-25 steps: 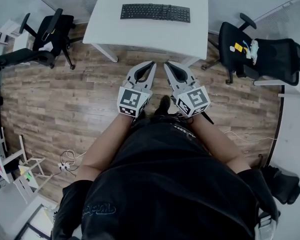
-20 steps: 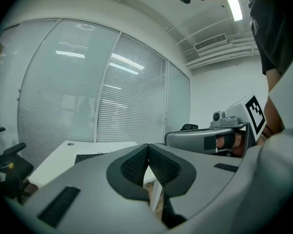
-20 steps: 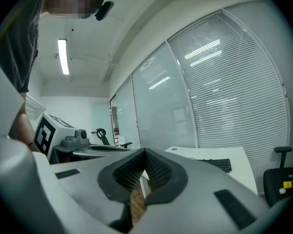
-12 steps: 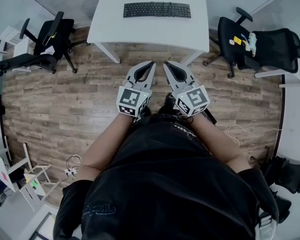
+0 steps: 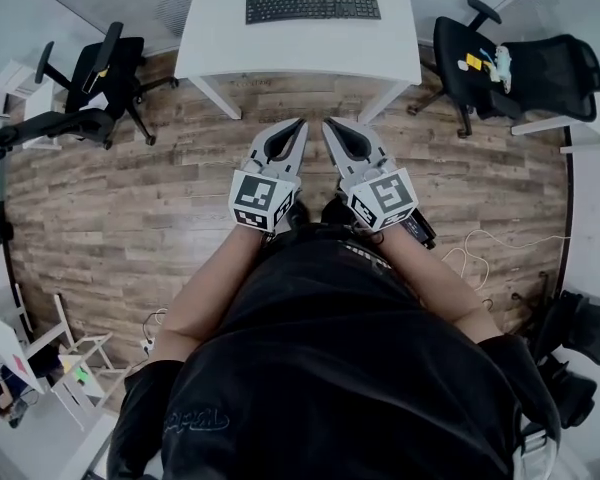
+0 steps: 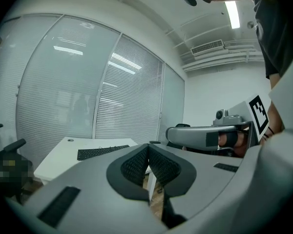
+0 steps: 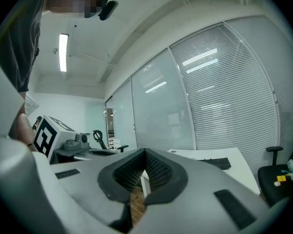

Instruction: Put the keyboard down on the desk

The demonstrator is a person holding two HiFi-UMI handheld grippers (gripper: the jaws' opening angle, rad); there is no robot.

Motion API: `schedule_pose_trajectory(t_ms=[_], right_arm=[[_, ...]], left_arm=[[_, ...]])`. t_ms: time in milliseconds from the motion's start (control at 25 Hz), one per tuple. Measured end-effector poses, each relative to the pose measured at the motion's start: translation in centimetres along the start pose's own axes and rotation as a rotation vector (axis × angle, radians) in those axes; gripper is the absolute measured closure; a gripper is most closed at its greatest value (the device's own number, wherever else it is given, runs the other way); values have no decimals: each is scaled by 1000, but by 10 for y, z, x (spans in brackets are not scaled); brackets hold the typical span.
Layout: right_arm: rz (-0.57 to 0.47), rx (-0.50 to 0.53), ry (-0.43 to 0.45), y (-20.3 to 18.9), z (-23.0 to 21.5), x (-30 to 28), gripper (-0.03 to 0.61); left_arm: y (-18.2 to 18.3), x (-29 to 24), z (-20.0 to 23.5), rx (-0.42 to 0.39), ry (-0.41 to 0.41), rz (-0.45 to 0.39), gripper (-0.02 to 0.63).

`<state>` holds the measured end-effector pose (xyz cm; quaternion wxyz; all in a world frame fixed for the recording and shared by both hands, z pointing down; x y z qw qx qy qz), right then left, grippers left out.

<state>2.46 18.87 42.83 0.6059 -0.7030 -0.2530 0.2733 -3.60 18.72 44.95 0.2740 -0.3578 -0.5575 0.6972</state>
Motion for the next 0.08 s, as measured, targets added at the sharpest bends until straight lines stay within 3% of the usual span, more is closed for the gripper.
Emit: schedule_pose_trajectory(t_ms=[80], right_arm=[[4,7,-4,-1,4,2,555]], left_arm=[[0,3,1,3,1,-2,598]])
Point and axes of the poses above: the fingertips, and each gripper's own axes: x backward along the fingers, z to its left, y out of its top, the point moved 2 cm from there along x, backward along the fingers, and after that the axes turned 1 degree about y, right-handed, at the moved point
